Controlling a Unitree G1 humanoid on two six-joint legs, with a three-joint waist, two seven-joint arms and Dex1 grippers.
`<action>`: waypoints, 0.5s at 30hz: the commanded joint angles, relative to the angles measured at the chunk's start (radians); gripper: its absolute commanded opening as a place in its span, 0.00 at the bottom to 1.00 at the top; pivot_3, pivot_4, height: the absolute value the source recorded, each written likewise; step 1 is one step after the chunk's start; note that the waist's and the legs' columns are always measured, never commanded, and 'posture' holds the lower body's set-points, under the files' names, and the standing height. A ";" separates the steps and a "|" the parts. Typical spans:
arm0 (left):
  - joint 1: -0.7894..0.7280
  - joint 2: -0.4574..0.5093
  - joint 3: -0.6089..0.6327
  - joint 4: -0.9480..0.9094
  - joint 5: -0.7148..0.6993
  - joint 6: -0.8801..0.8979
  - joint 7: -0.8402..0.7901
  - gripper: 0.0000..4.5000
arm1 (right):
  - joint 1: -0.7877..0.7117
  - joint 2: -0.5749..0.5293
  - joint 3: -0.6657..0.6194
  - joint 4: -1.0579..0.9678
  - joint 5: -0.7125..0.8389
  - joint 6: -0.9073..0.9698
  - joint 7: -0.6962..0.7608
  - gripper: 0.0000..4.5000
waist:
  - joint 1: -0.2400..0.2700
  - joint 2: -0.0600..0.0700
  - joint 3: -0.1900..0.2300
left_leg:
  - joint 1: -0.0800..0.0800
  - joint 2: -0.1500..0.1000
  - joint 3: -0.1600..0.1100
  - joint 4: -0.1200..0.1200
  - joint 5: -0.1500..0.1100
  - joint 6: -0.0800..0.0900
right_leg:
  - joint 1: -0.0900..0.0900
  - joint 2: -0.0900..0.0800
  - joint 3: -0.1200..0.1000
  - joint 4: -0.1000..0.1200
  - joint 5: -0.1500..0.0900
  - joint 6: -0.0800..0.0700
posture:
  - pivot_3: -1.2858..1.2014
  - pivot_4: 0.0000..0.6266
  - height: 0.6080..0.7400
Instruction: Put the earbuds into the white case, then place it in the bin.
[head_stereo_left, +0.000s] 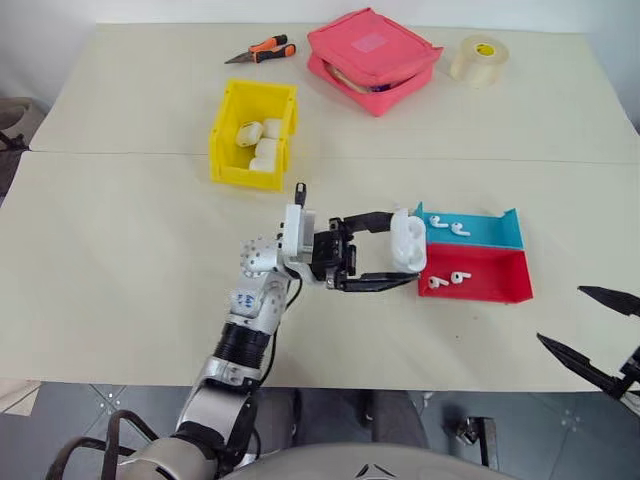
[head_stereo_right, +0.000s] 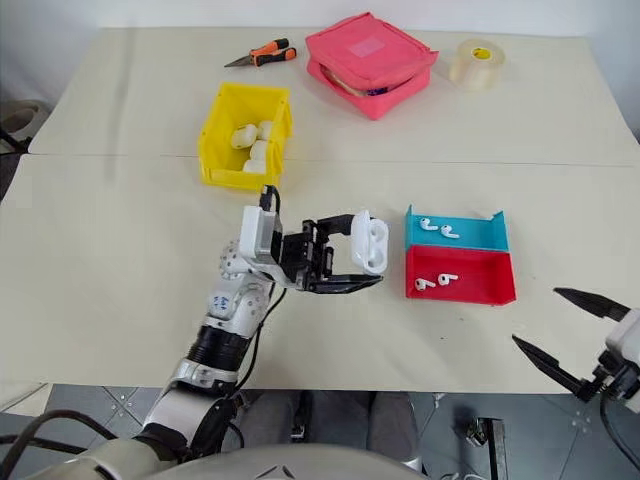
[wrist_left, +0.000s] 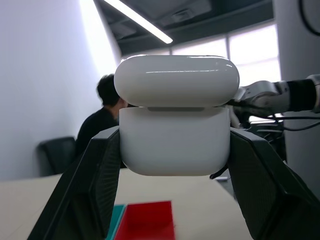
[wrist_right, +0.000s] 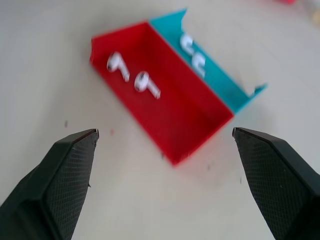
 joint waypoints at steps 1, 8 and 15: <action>-0.022 -0.017 0.007 0.007 -0.030 -0.030 -0.016 0.63 | -0.018 -0.054 -0.013 -0.027 -0.001 0.051 -0.002 1.00 | -0.001 0.000 0.000 | 0.000 0.000 0.000 0.000 0.000 0.000 | 0.000 0.000 0.000 0.000 0.000 0.000 | 0.52 0.24 1.00; 0.011 0.030 0.021 0.006 -0.027 -0.016 -0.019 0.63 | -0.175 -0.342 0.169 -0.127 0.050 0.391 0.008 1.00 | 0.003 0.001 -0.001 | 0.000 0.001 -0.006 0.001 0.000 0.000 | 0.000 0.000 0.001 0.000 0.000 0.000 | 0.52 0.24 1.00; 0.026 0.102 0.033 -0.014 -0.015 -0.018 -0.006 0.63 | -0.544 -0.562 0.561 -0.060 -0.042 0.504 -0.002 1.00 | 0.016 0.002 -0.001 | -0.004 0.000 -0.015 0.003 0.000 0.000 | -0.002 -0.001 -0.004 -0.001 0.000 -0.001 | 0.52 0.24 1.00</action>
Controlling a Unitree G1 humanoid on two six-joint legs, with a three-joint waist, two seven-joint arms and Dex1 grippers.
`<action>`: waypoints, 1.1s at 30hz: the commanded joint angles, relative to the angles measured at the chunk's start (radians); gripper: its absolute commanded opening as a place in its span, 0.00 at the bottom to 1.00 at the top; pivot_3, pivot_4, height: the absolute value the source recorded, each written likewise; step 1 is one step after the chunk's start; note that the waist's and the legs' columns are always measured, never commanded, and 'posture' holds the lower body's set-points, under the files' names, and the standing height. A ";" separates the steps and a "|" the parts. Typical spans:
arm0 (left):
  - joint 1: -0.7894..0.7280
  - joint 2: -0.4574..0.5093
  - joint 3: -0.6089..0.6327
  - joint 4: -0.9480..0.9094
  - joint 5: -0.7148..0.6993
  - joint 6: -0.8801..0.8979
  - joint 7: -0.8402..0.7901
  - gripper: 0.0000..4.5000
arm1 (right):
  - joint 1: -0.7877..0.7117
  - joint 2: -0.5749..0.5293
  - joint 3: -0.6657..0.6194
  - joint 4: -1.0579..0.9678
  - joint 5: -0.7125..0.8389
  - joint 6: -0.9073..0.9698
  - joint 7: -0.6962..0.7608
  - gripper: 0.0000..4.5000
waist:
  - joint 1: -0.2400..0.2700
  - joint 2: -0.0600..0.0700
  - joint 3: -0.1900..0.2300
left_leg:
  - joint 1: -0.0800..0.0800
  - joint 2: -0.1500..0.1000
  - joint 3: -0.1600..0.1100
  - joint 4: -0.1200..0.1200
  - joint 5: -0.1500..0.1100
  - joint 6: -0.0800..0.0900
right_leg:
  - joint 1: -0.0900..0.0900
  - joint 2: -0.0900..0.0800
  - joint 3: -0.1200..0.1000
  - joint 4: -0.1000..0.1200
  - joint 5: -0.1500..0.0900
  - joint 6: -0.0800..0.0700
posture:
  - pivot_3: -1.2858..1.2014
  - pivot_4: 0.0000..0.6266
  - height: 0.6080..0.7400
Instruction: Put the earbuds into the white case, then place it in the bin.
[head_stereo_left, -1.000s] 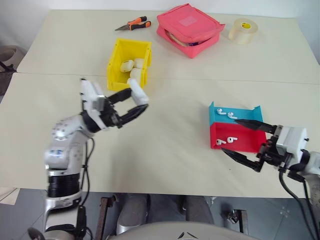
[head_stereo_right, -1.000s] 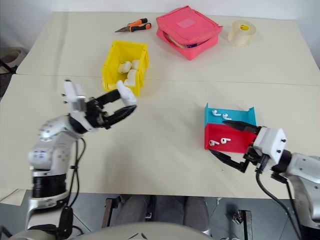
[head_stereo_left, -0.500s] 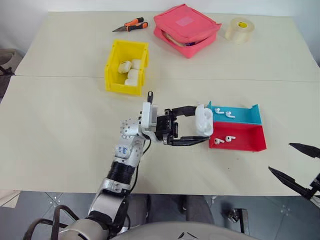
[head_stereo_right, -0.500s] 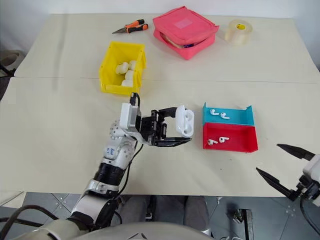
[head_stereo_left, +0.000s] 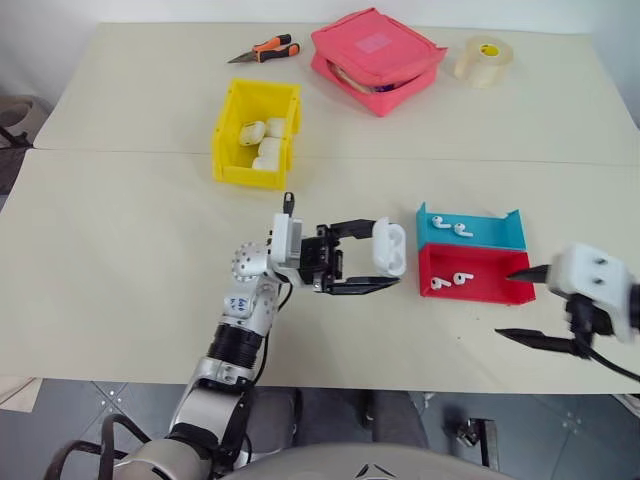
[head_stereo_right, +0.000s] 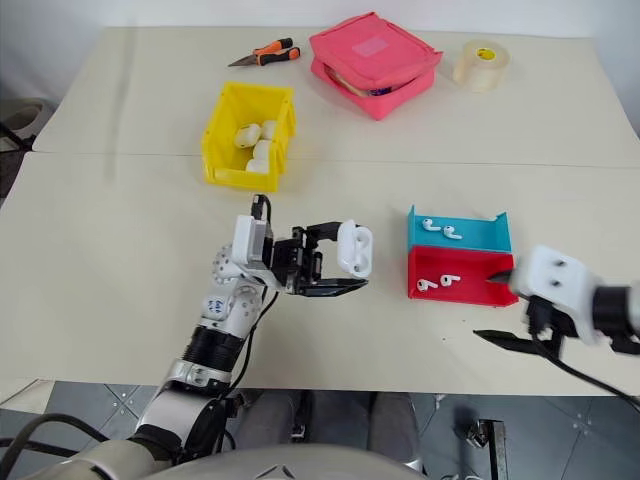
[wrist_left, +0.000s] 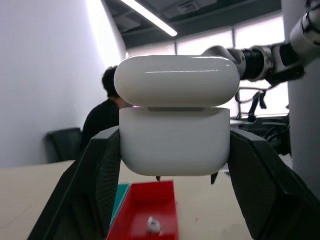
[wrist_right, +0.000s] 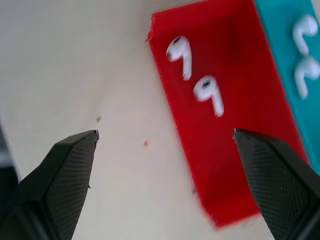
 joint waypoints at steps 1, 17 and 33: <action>0.000 0.009 0.001 -0.047 -0.009 -0.001 0.010 0.63 | -0.133 -0.013 0.162 0.034 -0.058 -0.007 0.015 1.00 | 0.004 0.000 0.000 | -0.001 0.000 0.000 0.000 0.000 0.000 | 0.000 0.000 0.000 -0.001 0.000 0.000 | 0.52 0.24 1.00; 0.094 0.023 -0.034 -0.197 -0.009 0.057 0.109 0.62 | -0.495 0.088 0.504 0.213 -0.301 -0.125 0.115 0.87 | -0.011 0.000 0.000 | -0.002 -0.001 -0.001 0.000 -0.001 0.000 | 0.000 -0.001 -0.002 -0.002 0.000 0.001 | 0.52 0.24 1.00; 0.098 0.026 -0.043 -0.228 -0.013 0.090 0.136 0.62 | -0.540 0.153 0.540 0.286 -0.406 -0.228 0.153 0.59 | -0.012 0.000 0.000 | -0.002 -0.001 0.000 0.001 0.000 0.000 | 0.000 -0.001 -0.002 -0.002 0.000 0.001 | 0.52 0.24 1.00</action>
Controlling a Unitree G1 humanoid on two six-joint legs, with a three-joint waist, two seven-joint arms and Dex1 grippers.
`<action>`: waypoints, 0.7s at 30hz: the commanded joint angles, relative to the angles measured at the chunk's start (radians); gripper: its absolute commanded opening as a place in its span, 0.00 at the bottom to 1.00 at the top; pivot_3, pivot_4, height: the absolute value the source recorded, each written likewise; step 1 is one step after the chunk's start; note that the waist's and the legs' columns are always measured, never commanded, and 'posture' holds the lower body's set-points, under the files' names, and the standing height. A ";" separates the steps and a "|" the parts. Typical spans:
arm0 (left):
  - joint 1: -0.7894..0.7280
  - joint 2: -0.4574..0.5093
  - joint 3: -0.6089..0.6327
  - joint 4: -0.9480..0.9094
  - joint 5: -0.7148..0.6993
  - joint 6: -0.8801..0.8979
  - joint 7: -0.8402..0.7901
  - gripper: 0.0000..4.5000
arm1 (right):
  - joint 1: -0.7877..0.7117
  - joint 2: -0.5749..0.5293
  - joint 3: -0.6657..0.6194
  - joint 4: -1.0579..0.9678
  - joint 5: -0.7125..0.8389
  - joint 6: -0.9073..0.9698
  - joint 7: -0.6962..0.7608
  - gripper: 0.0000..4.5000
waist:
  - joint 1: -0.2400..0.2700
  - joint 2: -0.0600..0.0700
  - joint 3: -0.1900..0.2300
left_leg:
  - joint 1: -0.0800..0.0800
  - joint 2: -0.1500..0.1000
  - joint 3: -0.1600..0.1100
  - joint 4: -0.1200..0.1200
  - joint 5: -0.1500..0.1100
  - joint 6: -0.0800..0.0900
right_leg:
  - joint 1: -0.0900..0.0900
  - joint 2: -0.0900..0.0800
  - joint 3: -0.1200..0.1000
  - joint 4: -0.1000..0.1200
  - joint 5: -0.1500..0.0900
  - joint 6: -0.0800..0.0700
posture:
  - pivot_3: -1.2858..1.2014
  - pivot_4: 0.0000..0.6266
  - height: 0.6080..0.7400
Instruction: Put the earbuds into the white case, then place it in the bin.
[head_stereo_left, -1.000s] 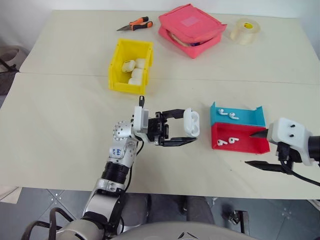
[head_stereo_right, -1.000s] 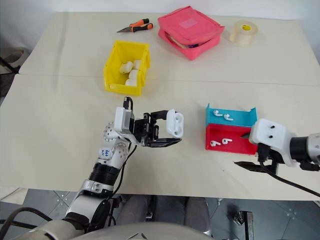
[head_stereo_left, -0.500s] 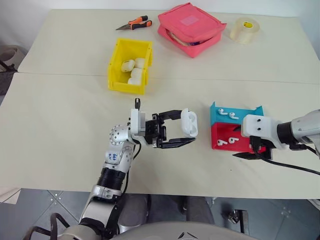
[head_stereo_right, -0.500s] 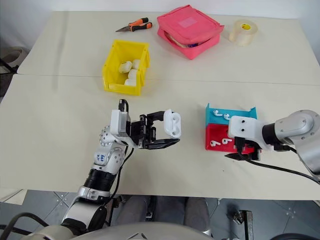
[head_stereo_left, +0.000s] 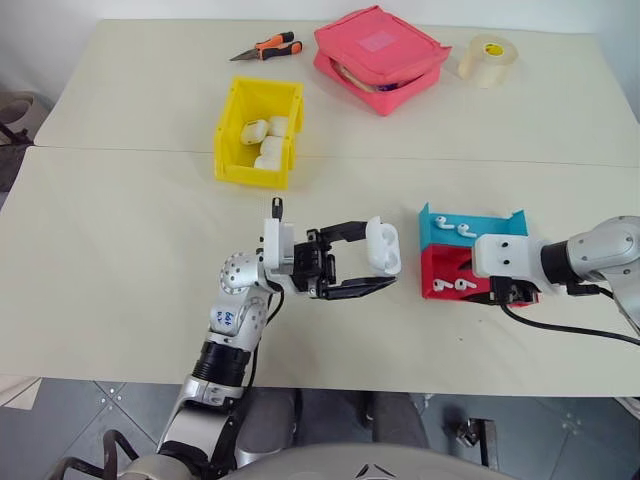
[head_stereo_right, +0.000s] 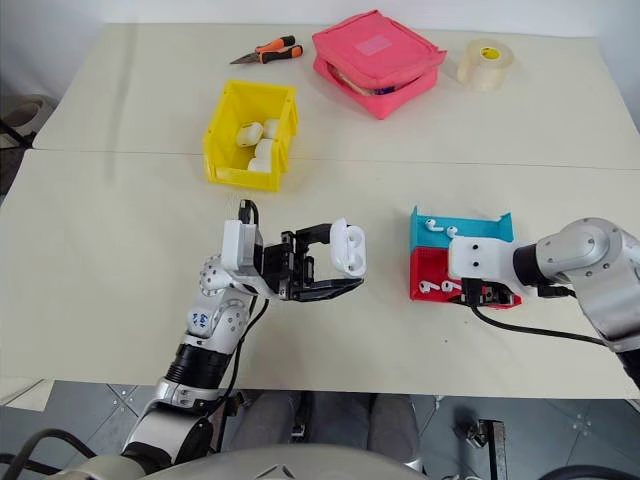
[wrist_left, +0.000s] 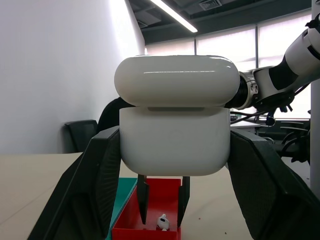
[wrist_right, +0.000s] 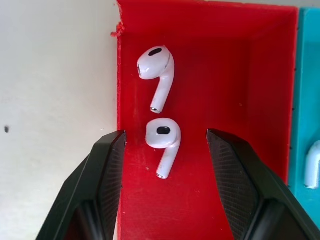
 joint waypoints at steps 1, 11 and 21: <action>-0.005 -0.001 -0.007 -0.038 -0.014 0.001 0.008 0.62 | -0.005 0.008 -0.010 0.004 -0.011 -0.005 0.011 0.59 | 0.000 0.000 0.000 | 0.000 0.000 0.000 0.000 0.000 0.000 | 0.000 0.000 0.000 0.000 0.000 0.000 | 0.52 0.24 1.00; -0.009 -0.004 -0.009 -0.034 -0.014 0.003 0.010 0.62 | 0.009 0.025 -0.015 -0.027 0.004 0.054 0.007 0.45 | -0.001 0.000 0.000 | 0.000 0.000 0.000 0.000 0.000 0.000 | 0.000 0.000 0.000 0.000 0.000 0.000 | 0.52 0.24 1.00; -0.016 -0.007 -0.011 -0.025 -0.015 0.004 0.006 0.62 | 0.029 0.028 -0.025 -0.049 0.004 0.086 0.006 0.17 | -0.001 0.000 0.000 | 0.001 0.000 0.000 0.001 0.000 -0.001 | 0.000 0.000 0.000 0.001 0.000 0.000 | 0.52 0.24 1.00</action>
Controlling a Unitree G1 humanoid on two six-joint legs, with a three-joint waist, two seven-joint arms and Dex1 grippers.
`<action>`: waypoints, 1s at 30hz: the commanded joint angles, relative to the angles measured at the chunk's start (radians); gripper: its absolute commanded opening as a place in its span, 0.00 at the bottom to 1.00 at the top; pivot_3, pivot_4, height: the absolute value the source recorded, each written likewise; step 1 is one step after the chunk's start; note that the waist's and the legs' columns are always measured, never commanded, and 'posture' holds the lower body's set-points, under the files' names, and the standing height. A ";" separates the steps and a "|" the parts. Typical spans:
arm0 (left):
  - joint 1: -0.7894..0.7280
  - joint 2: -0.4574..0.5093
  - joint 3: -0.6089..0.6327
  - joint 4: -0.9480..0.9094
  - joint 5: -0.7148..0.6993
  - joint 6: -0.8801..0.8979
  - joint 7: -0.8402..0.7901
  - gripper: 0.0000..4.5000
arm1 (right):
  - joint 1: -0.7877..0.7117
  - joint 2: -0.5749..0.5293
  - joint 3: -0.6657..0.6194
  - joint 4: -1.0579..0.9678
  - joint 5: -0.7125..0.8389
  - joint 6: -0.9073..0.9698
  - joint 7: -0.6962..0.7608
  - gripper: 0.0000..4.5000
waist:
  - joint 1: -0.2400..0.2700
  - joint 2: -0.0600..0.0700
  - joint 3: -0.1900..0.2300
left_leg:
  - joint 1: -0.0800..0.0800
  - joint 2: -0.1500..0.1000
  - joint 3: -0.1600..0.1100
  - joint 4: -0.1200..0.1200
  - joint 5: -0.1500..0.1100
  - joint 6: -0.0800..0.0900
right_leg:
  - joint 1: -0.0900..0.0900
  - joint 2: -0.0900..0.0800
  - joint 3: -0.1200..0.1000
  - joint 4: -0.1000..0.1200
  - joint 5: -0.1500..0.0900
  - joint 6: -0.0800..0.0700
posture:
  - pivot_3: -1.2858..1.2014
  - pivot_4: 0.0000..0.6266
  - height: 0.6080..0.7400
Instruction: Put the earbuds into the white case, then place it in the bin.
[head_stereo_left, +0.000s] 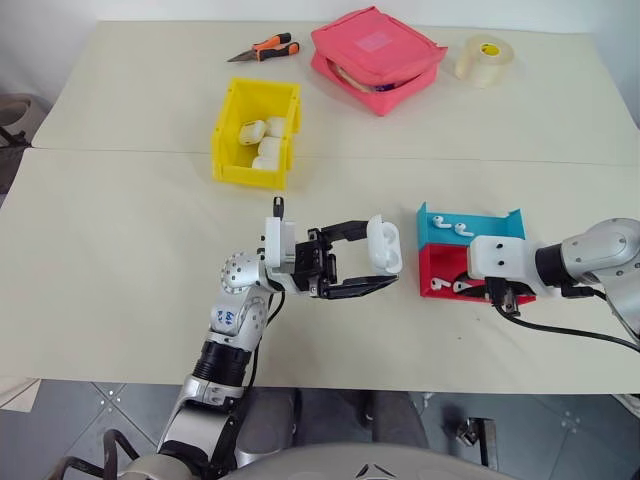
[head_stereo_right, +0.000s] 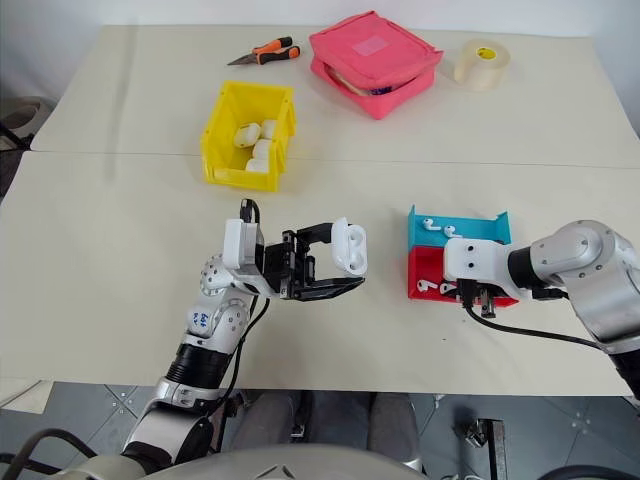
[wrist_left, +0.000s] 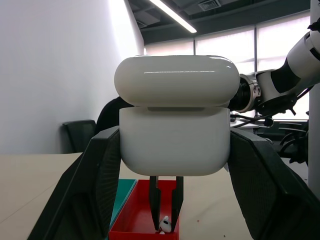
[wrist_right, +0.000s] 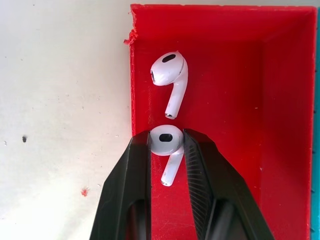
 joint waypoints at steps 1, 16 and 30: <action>-0.015 -0.006 -0.008 -0.024 -0.015 -0.003 -0.003 0.62 | 0.014 0.005 -0.013 -0.014 -0.004 0.012 -0.008 0.17 | 0.001 0.000 0.000 | 0.000 0.000 0.000 0.000 0.000 0.000 | 0.000 0.000 0.000 0.000 0.000 0.000 | 0.52 0.24 1.00; -0.027 0.012 0.012 0.009 -0.030 -0.001 -0.046 0.62 | 0.194 0.042 -0.323 -0.118 0.161 0.020 -0.079 0.13 | 0.002 0.000 0.000 | 0.000 0.000 0.000 0.000 0.000 0.000 | 0.000 0.000 0.000 0.000 0.000 0.000 | 0.52 0.24 1.00; -0.111 0.035 0.048 0.074 -0.069 0.101 -0.082 0.62 | 0.289 0.530 -0.561 -0.399 0.616 -0.035 -0.353 0.13 | -0.002 0.000 0.000 | 0.001 0.000 0.000 0.000 0.000 0.000 | 0.001 0.001 0.001 0.002 0.000 0.000 | 0.52 0.24 1.00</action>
